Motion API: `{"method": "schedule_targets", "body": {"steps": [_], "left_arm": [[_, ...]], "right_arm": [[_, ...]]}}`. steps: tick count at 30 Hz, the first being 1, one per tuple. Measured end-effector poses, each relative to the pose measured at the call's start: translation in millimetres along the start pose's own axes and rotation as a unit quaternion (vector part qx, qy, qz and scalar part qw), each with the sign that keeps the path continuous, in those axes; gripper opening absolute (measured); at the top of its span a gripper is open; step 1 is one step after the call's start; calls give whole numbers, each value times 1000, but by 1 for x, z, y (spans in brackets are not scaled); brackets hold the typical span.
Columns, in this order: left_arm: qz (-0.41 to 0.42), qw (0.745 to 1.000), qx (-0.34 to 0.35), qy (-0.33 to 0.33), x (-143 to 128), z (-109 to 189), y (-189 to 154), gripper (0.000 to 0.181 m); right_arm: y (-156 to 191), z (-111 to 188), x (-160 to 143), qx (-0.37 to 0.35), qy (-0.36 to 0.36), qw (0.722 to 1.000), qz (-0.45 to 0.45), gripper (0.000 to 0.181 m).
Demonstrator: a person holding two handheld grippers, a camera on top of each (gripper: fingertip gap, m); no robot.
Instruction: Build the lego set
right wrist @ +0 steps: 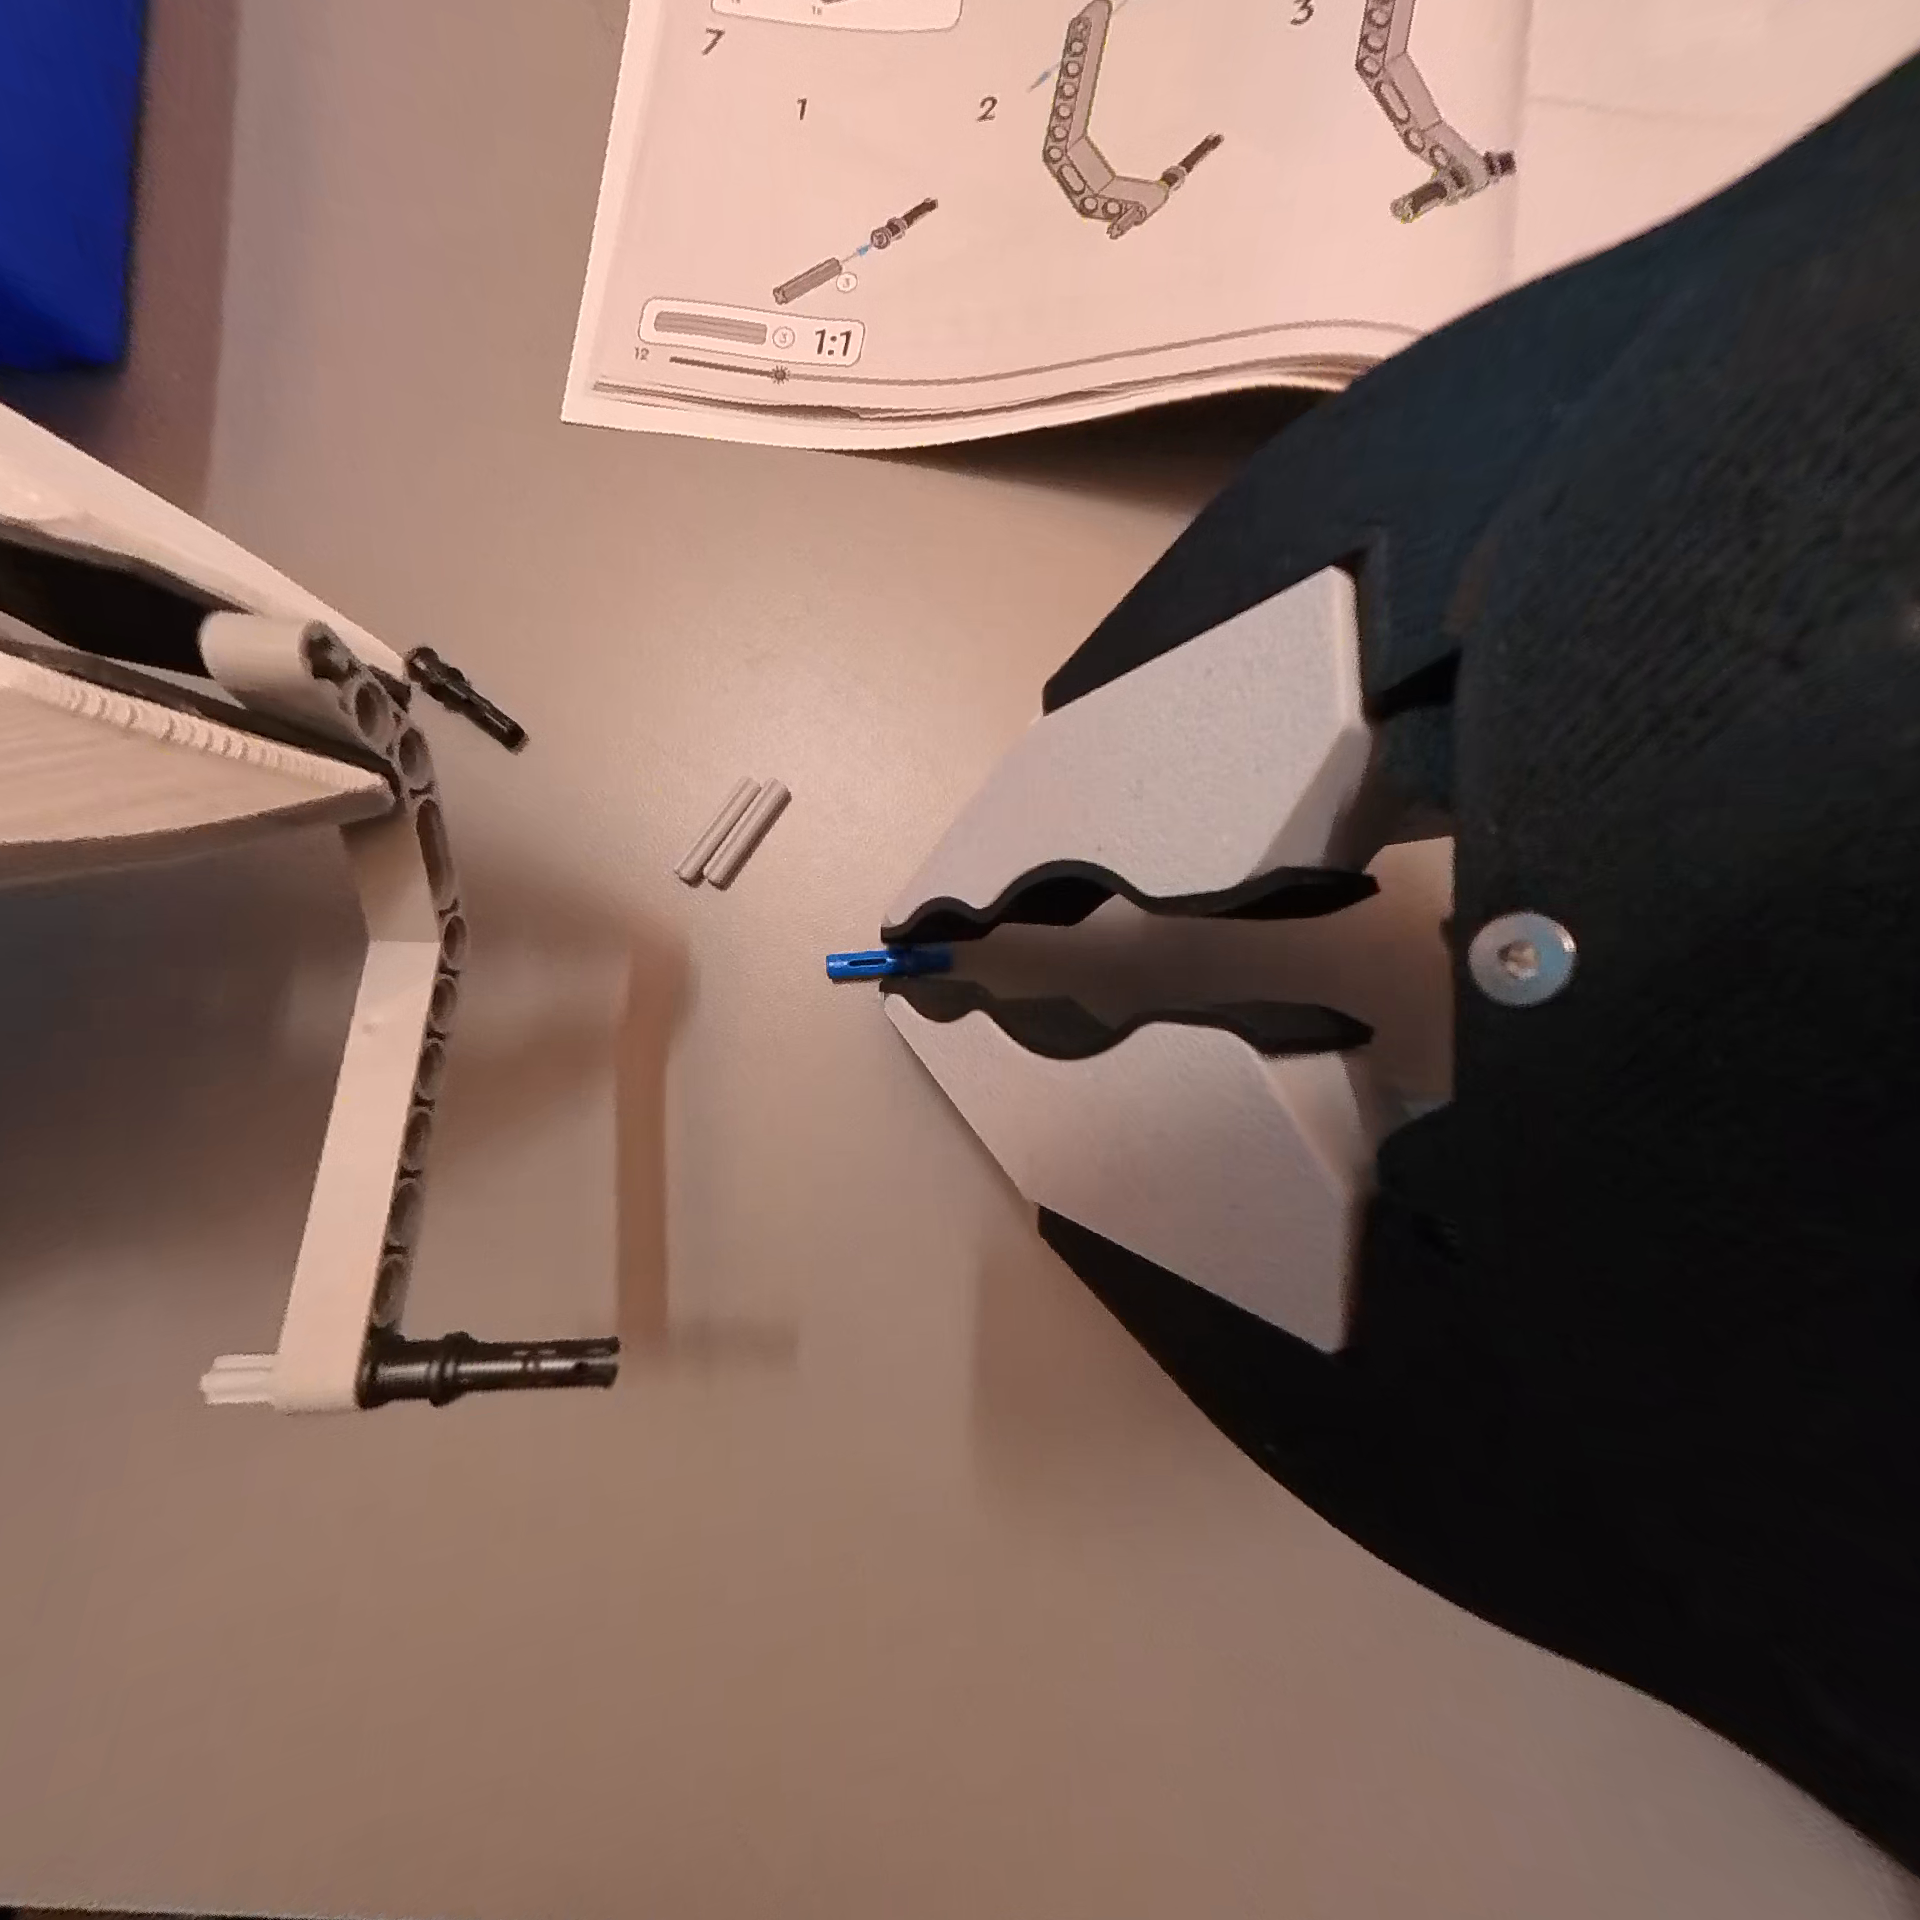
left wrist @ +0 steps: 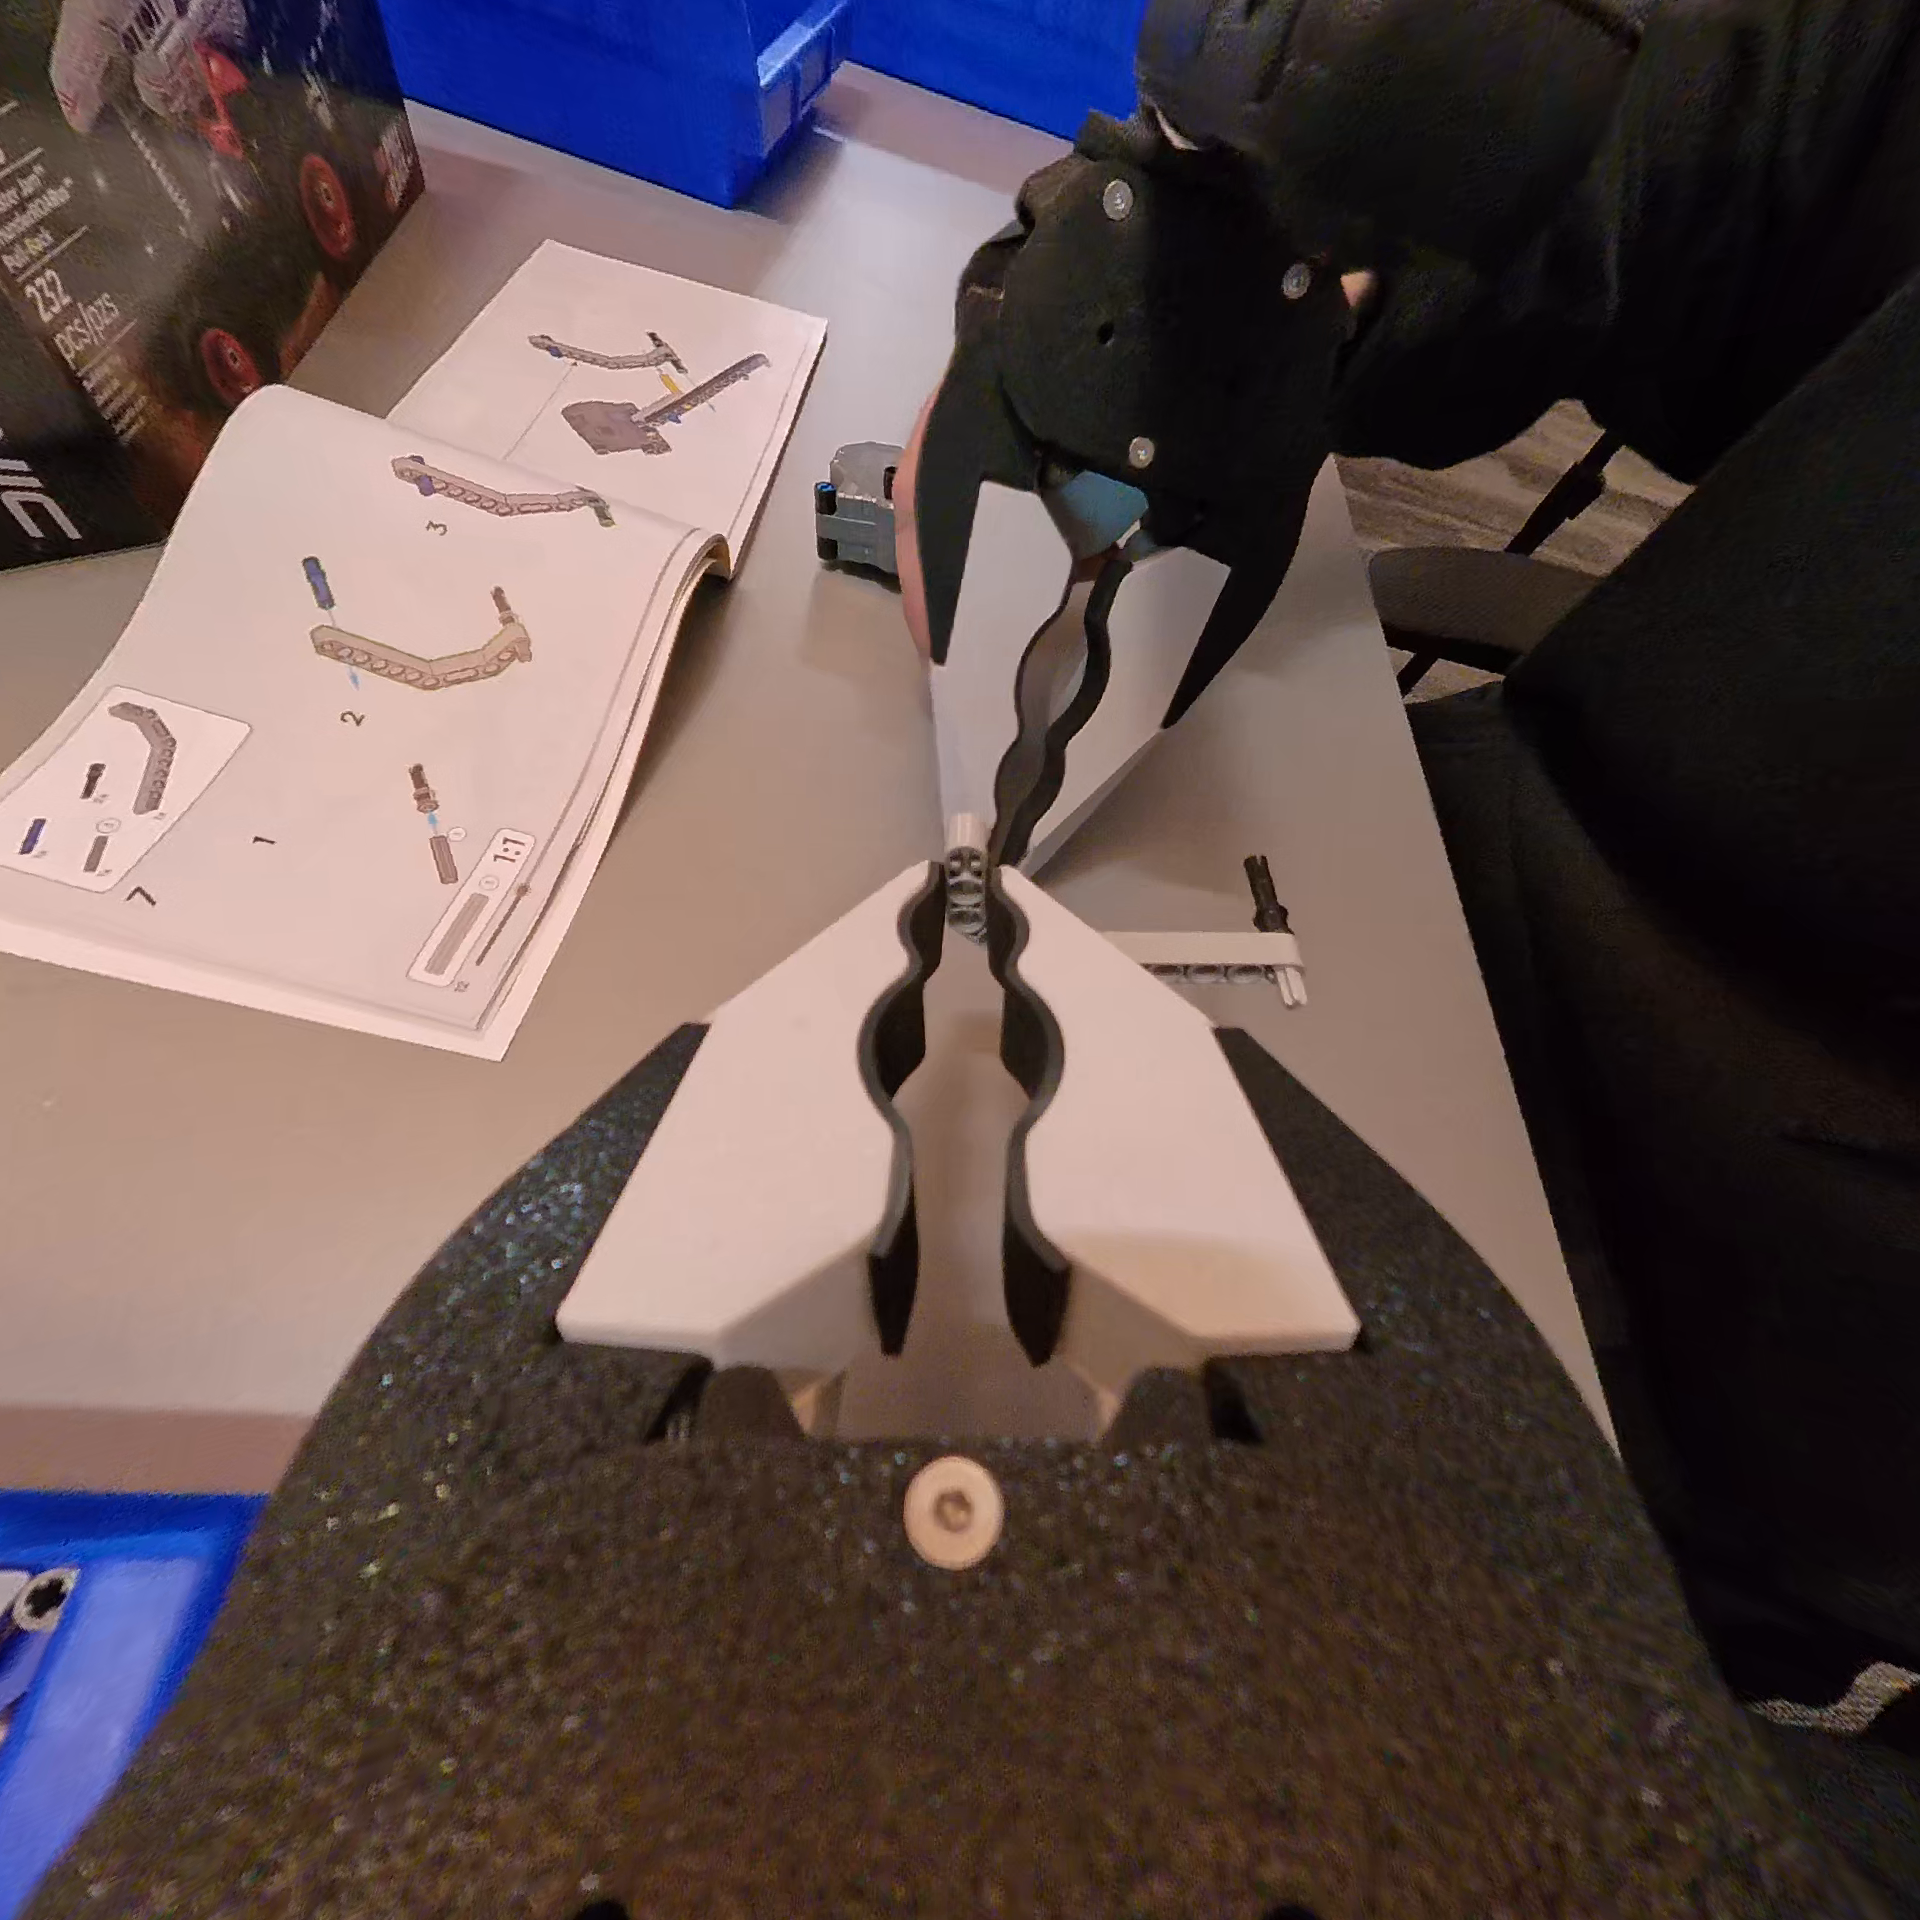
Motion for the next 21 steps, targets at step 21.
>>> {"method": "schedule_targets", "body": {"steps": [21], "left_arm": [[-1, 1000, 2, 19, -6, -3, 1, 5]], "right_arm": [[-2, 0, 7, -108, -62, 992, -19, 3]]}}
Point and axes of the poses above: each gripper's, where its closed fingertips meet, z back along the fingers, x out of its top, y = z × x across the jaws, the point moved 1 cm from there along z, back along the fingers, and after that the axes turned 3 degrees about z, right-handed, at the moved point
